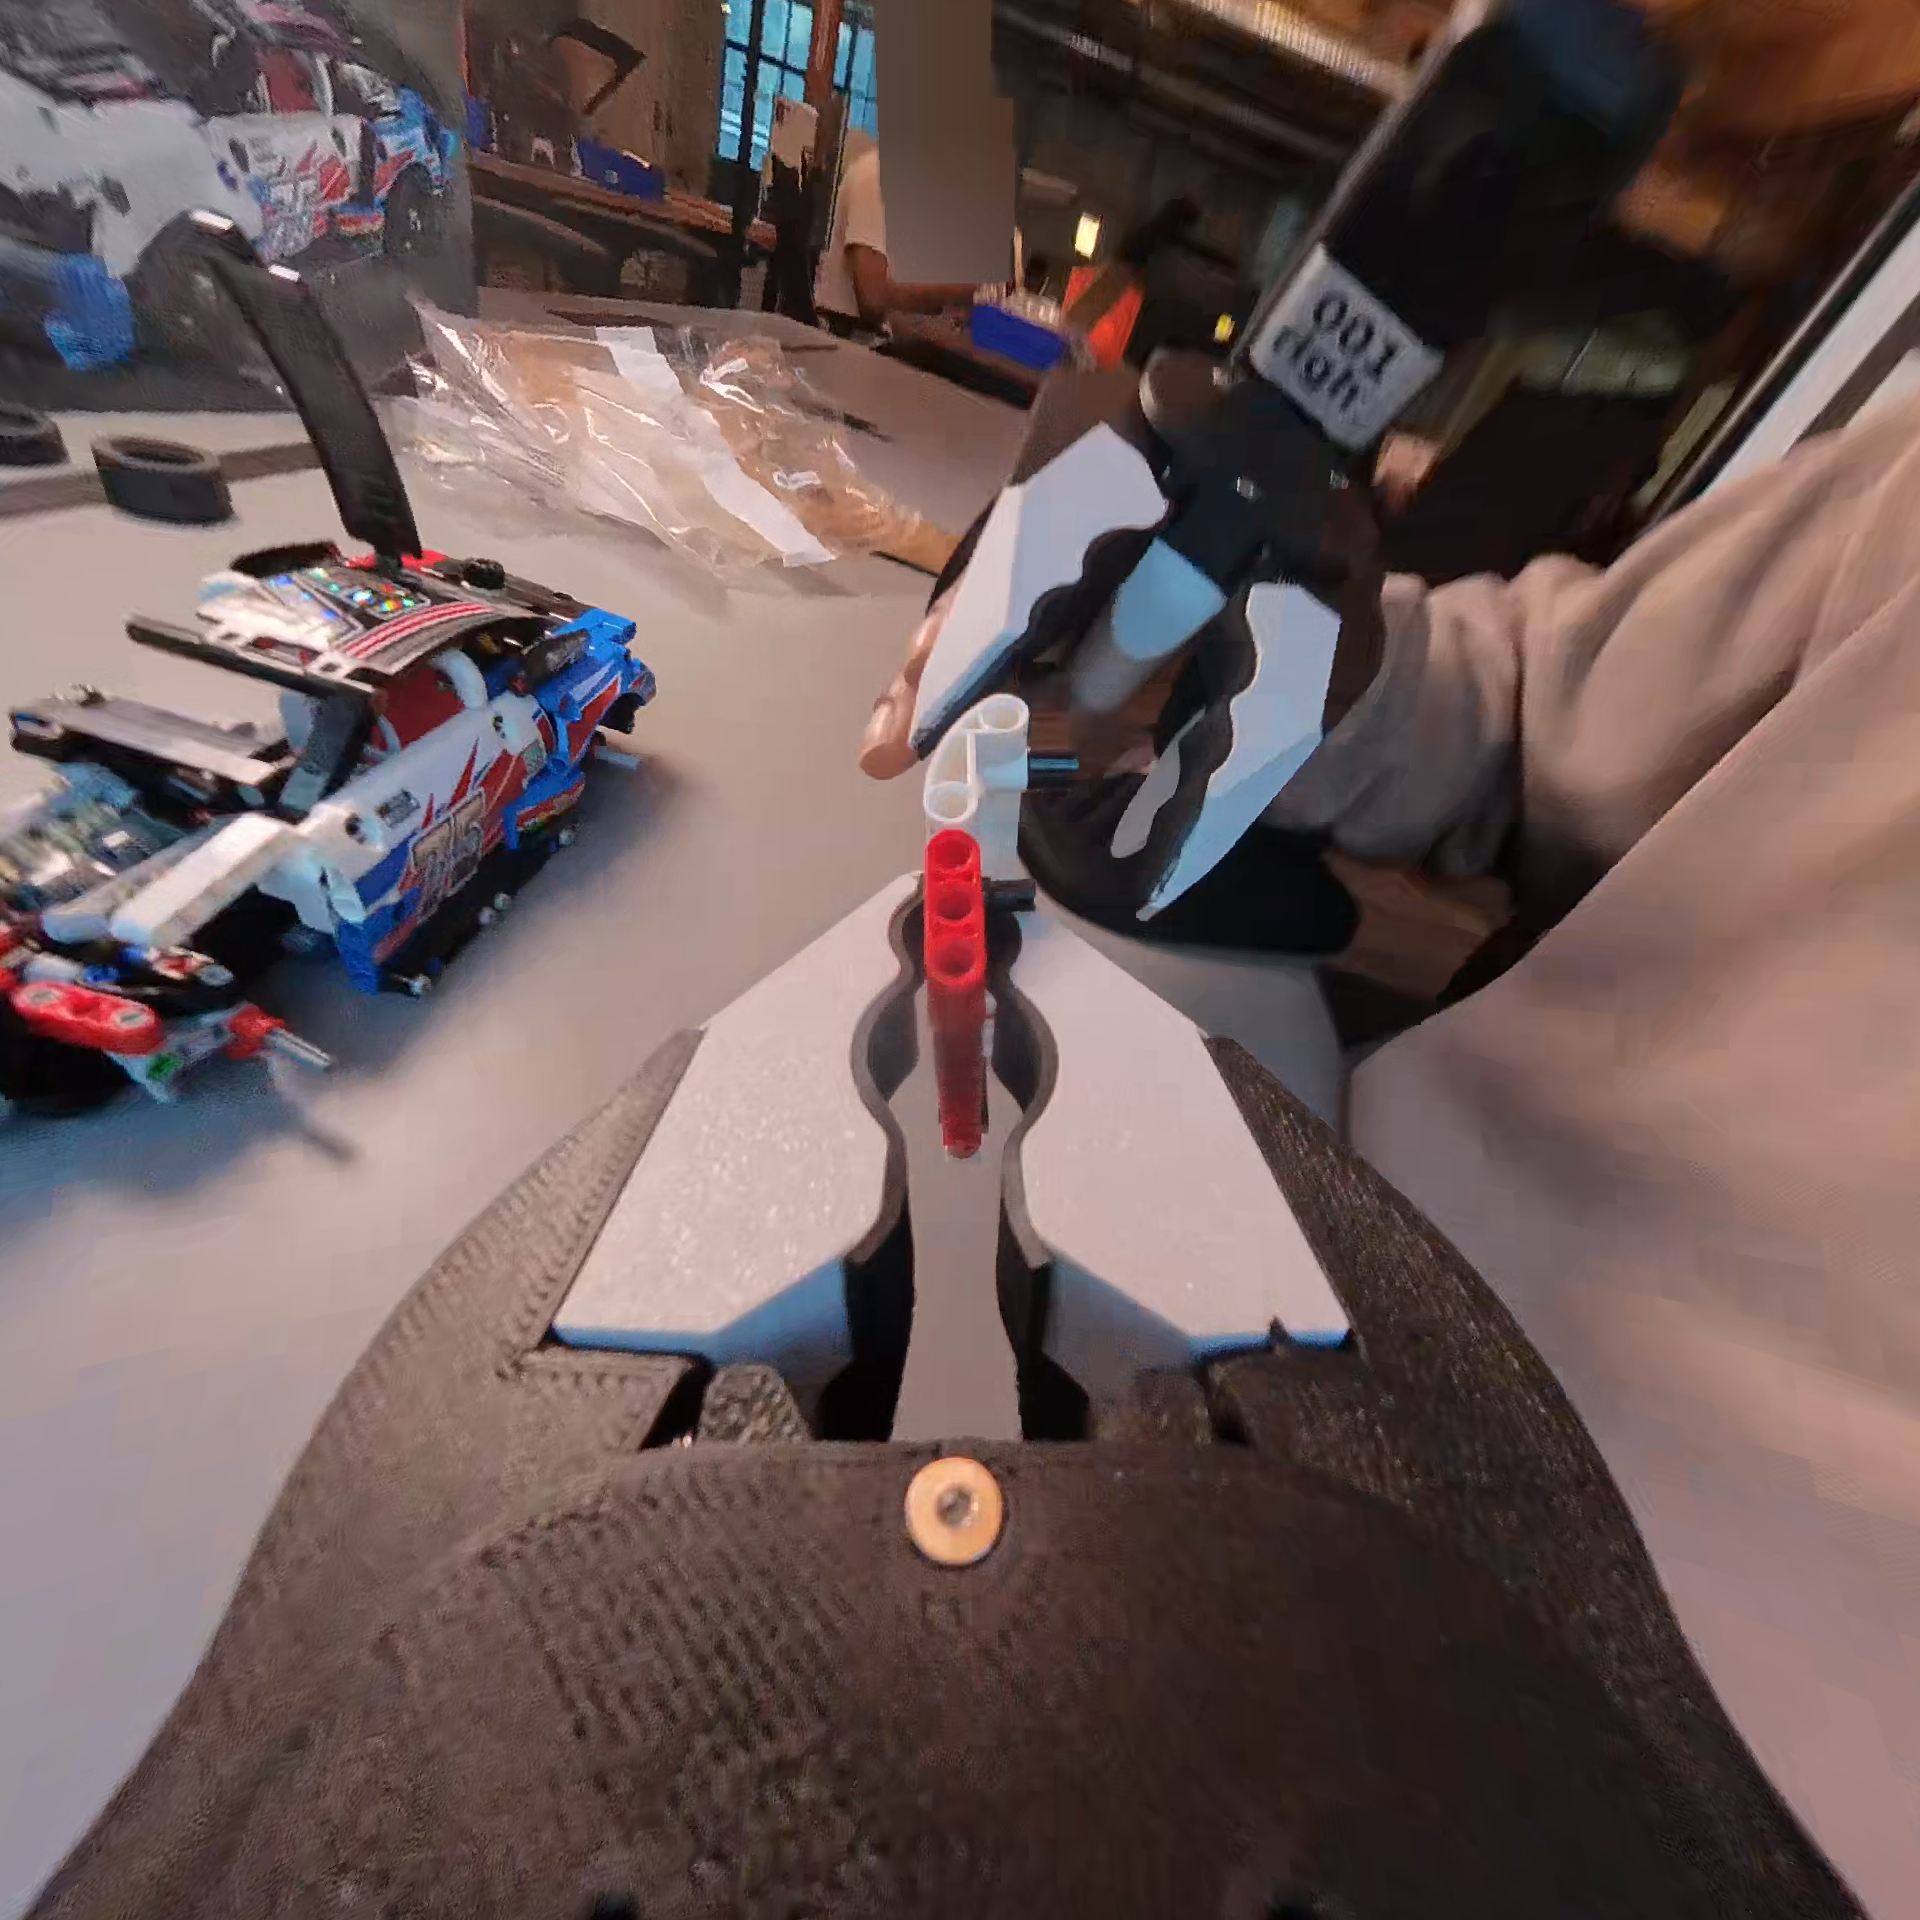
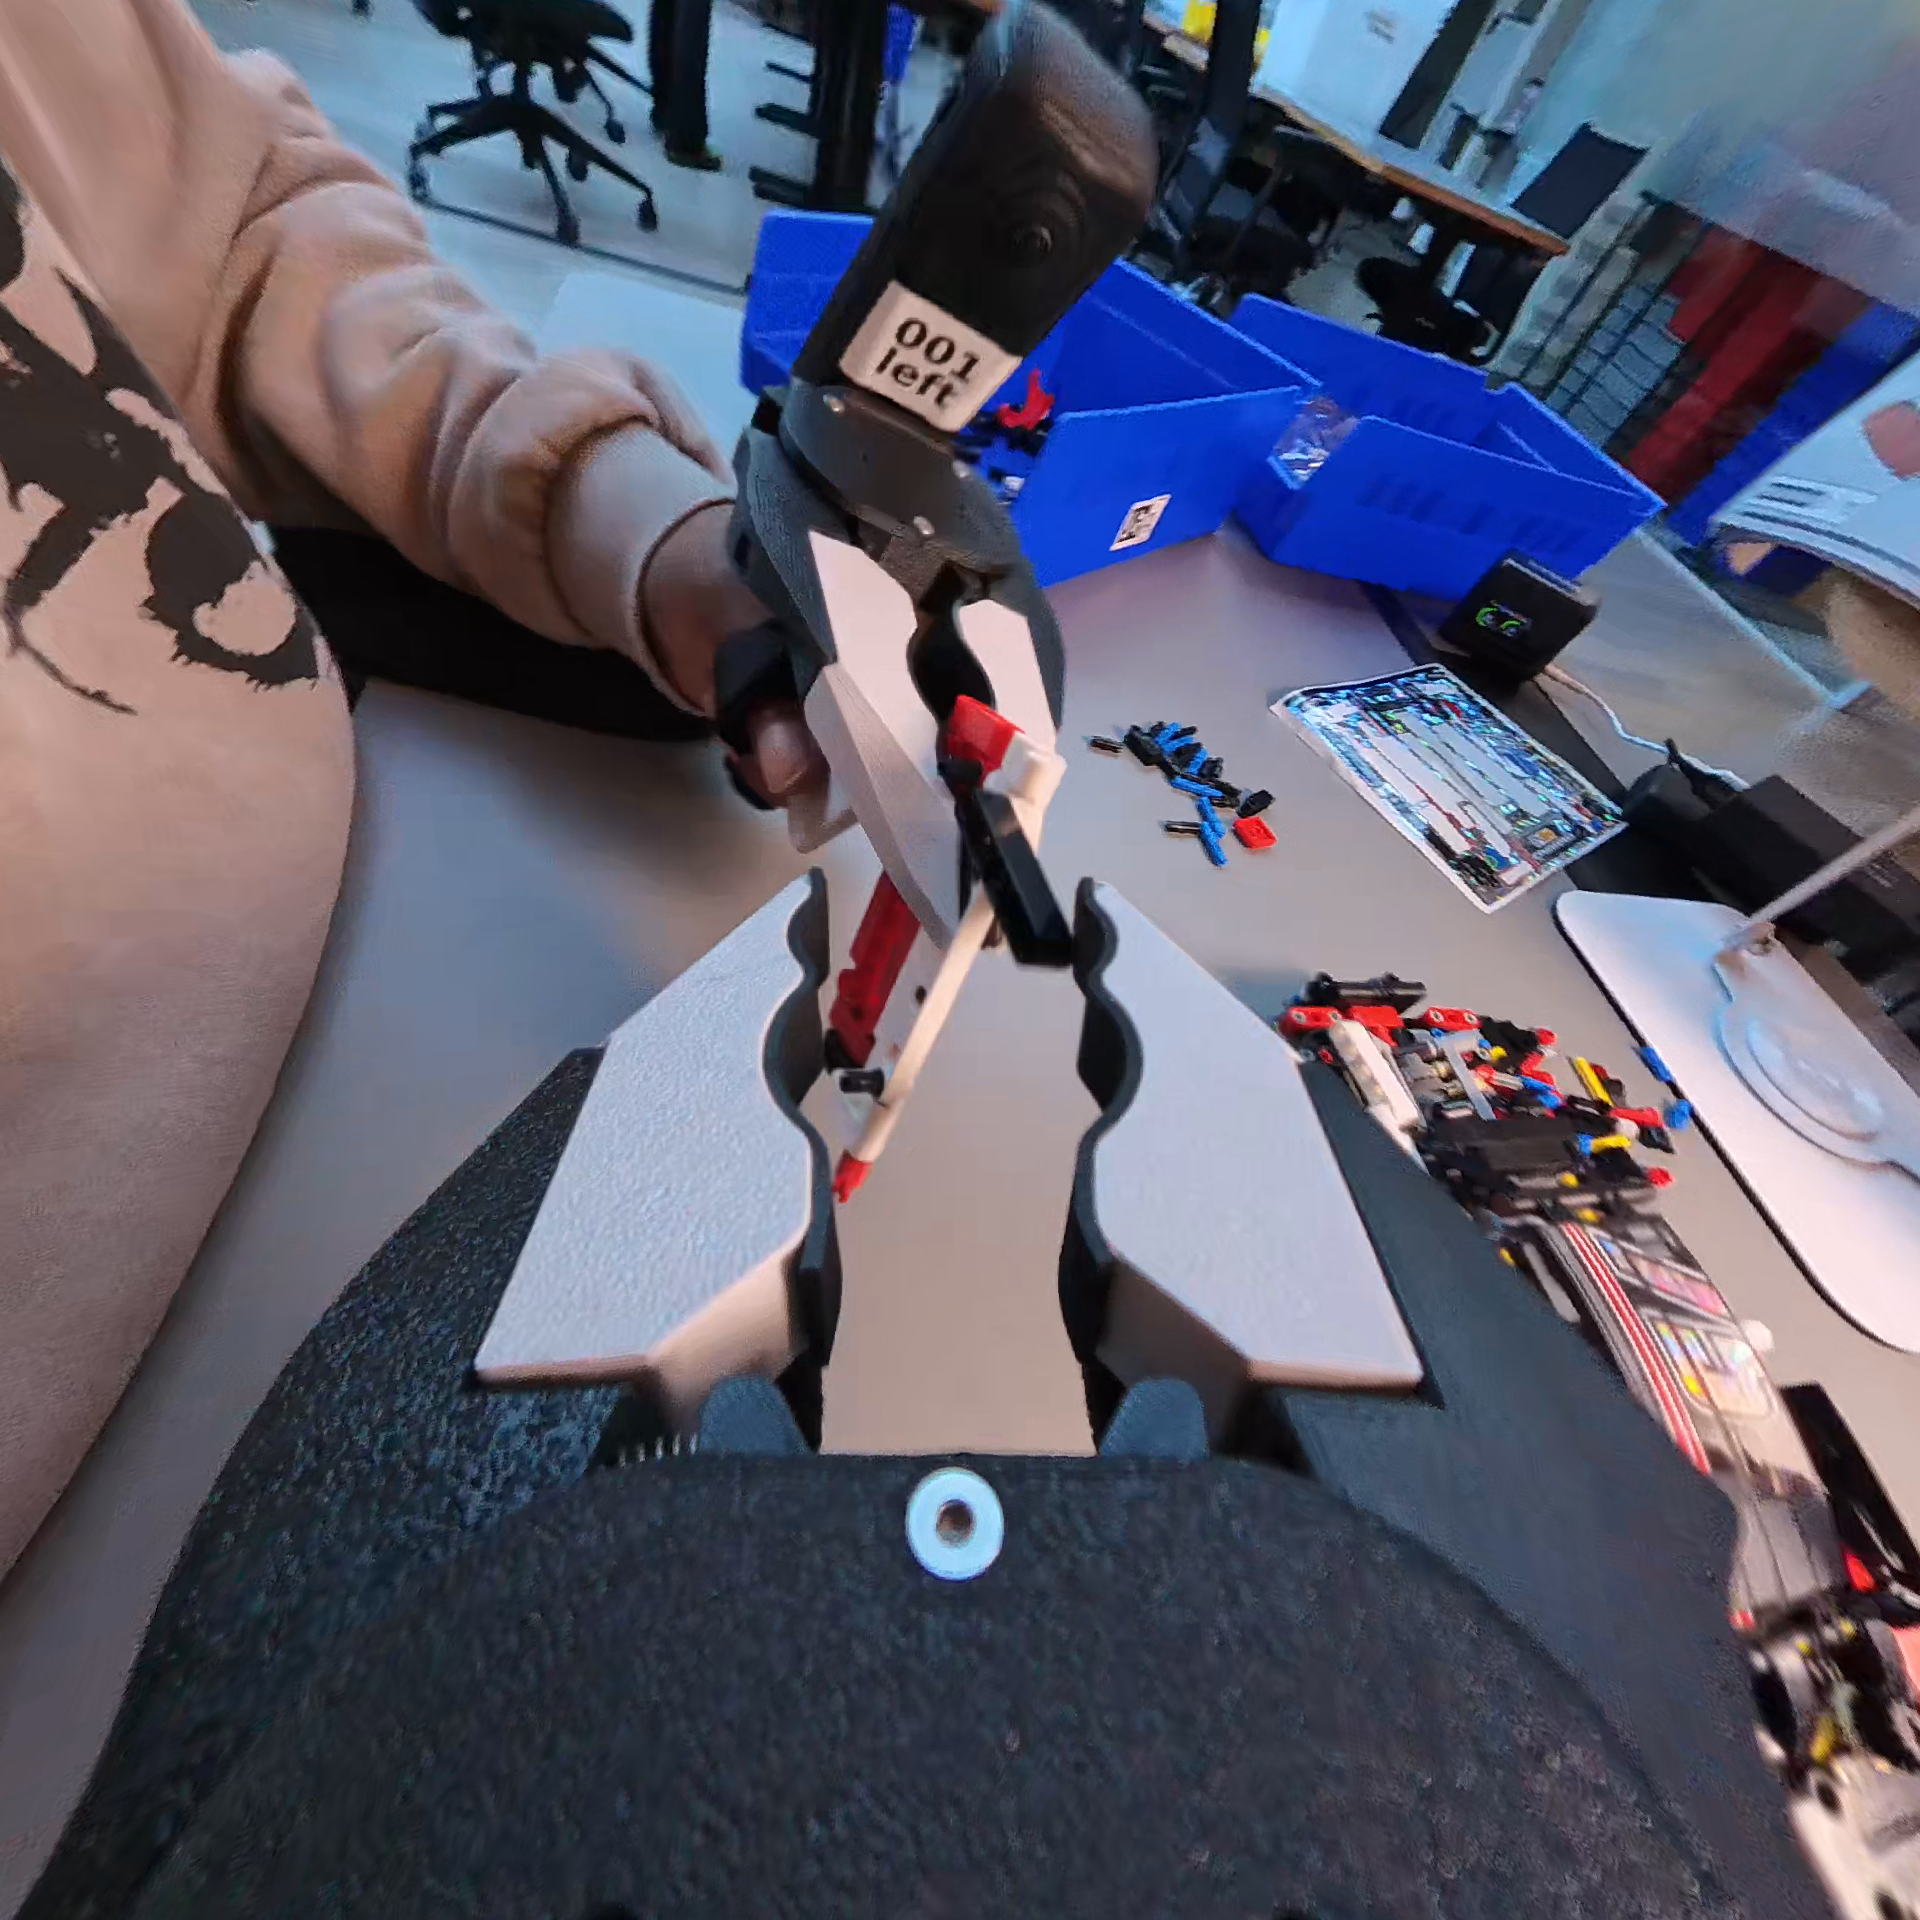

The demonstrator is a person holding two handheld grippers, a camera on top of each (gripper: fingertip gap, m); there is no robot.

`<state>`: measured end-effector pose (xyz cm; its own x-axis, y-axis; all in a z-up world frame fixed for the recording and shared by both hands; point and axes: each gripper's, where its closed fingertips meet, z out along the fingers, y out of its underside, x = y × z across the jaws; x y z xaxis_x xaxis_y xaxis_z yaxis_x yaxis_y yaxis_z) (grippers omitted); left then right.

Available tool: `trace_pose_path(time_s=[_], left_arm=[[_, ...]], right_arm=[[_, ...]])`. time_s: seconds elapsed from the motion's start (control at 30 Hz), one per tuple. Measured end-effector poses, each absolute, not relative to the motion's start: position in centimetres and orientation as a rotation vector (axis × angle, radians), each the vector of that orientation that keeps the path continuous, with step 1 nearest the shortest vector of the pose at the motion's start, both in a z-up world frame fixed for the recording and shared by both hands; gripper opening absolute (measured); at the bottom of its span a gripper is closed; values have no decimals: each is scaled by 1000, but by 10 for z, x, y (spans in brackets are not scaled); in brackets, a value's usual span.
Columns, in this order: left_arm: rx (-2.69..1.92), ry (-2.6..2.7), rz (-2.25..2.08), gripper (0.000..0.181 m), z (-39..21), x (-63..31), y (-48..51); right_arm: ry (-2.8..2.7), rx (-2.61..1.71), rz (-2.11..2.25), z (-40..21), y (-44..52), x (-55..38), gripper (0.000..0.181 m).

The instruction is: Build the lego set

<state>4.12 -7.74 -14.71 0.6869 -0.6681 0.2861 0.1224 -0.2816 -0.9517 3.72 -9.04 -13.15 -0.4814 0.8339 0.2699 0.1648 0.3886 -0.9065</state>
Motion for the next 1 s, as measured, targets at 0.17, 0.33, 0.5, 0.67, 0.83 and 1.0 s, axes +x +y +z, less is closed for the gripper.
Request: trace_pose_path(time_s=[0.17, 0.33, 0.5, 0.67, 0.83, 1.0], left_arm=[[-1609, 62, -1210, 4, -136, 27, -67], [-1631, 0, -1170, 4, -146, 21, -61], [-1740, 107, -970, 11, -162, 12, -58], [-1903, 355, -651, 34, -188, 5, -60], [-1962, 520, -507, 40, -201, 7, -67], [-1914, 558, -478, 49, -193, 7, -69]], right_arm=[[-1767, -1062, 1126, -149, -69, 27, 39], [-1781, -1224, 1235, -161, -72, 20, 10], [-1961, -1332, 1160, -178, -65, 17, 3], [-2236, -1360, 960, -196, -57, 22, 2], [-2390, -1298, 813, -207, -58, 24, 3], [-2448, -1255, 751, -207, -59, 24, 2]])
